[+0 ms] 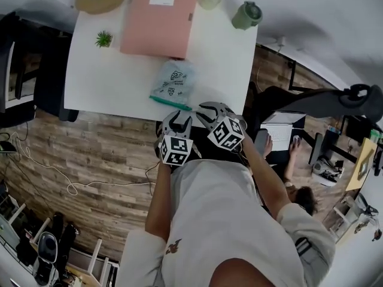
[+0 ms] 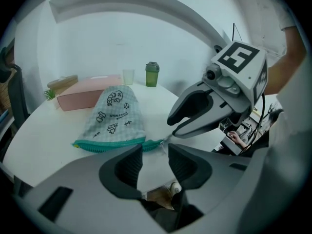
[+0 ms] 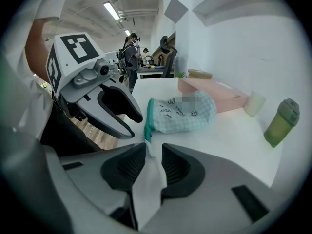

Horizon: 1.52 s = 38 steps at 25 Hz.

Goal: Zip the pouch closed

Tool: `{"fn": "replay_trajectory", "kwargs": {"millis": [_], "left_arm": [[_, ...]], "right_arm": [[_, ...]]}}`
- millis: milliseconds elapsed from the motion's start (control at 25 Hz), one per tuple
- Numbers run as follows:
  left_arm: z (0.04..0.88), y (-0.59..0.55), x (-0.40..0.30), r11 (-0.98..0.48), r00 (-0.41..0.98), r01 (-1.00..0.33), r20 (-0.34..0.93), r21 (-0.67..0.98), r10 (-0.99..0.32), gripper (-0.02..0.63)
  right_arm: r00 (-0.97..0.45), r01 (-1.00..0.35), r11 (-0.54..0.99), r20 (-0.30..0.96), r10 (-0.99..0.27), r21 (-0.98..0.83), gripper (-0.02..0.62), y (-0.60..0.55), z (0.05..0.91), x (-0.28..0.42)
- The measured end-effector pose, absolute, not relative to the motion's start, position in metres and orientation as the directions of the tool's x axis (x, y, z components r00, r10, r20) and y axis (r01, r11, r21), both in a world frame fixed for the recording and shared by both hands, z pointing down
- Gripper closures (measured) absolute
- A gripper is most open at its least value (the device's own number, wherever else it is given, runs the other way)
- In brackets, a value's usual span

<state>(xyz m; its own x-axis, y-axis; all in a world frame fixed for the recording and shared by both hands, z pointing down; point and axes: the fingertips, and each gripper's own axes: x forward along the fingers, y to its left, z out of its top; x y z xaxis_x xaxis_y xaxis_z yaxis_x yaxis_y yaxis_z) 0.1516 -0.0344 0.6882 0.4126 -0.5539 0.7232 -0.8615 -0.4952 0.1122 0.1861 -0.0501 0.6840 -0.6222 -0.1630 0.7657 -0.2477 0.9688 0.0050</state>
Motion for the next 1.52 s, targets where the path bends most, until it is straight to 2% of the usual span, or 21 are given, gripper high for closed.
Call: {"fn": "replay_trajectory", "kwargs": {"millis": [360,480,720,920,1520], "left_arm": [[0.7,-0.031,0.164,-0.492,0.411,-0.862,0.735,0.121,-0.539,0.456],[0.702,-0.031,0.165,-0.485,0.407,-0.866,0.737,0.124,-0.539,0.463],[0.702,-0.033,0.167,-0.478,0.407,-0.869,0.736,0.128,-0.542,0.494],[0.703,-0.035,0.165,-0.481,0.394,-0.87,0.74,0.109,-0.545,0.603],[0.704,-0.034,0.167,-0.527,0.428,-0.841,0.751,0.127,-0.502,0.606]], "right_arm": [[-0.597,-0.166,0.986,0.795,-0.109,0.011,0.526,-0.047,0.699,0.18],[-0.591,-0.155,0.988,0.8,-0.106,0.017,0.589,-0.046,0.701,0.179],[-0.625,-0.182,0.982,0.776,-0.085,-0.04,0.591,-0.043,0.691,0.176],[-0.636,-0.208,0.976,0.767,-0.088,-0.061,0.591,-0.043,0.686,0.175],[-0.606,-0.251,0.965,0.789,-0.103,-0.068,0.592,-0.043,0.694,0.185]]}}
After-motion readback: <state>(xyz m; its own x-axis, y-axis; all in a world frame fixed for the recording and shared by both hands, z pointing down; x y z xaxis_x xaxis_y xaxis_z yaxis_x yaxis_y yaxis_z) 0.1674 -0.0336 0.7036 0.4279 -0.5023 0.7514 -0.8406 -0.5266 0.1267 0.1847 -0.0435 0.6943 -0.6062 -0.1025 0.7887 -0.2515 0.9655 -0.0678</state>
